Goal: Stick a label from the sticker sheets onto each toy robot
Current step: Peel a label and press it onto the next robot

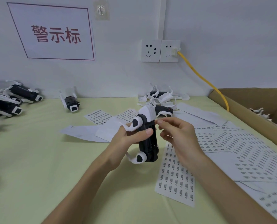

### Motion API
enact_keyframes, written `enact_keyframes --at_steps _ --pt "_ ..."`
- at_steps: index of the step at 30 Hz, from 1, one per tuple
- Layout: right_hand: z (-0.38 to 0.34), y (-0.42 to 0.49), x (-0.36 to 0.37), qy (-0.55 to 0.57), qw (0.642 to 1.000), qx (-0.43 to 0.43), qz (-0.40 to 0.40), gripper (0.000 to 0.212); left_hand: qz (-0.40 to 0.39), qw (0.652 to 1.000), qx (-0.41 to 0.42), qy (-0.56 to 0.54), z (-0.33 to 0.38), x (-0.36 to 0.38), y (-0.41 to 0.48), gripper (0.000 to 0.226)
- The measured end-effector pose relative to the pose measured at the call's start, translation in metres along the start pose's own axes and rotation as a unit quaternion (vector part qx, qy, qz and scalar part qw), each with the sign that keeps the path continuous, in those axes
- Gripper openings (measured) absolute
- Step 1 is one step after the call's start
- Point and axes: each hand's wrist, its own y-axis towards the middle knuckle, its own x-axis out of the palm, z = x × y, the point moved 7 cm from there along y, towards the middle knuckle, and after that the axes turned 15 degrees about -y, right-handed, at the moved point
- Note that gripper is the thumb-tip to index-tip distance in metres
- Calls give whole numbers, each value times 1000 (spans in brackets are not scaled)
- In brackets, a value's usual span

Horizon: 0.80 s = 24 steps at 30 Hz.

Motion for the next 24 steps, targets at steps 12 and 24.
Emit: enact_keyframes --at_steps 12,24 --pt "-29 -17 -10 -138 960 -182 164 10 8 996 14 -84 7 10 0 21" --pt "-14 -6 15 204 975 24 -83 26 295 853 -31 -429 -19 -33 -2 31"
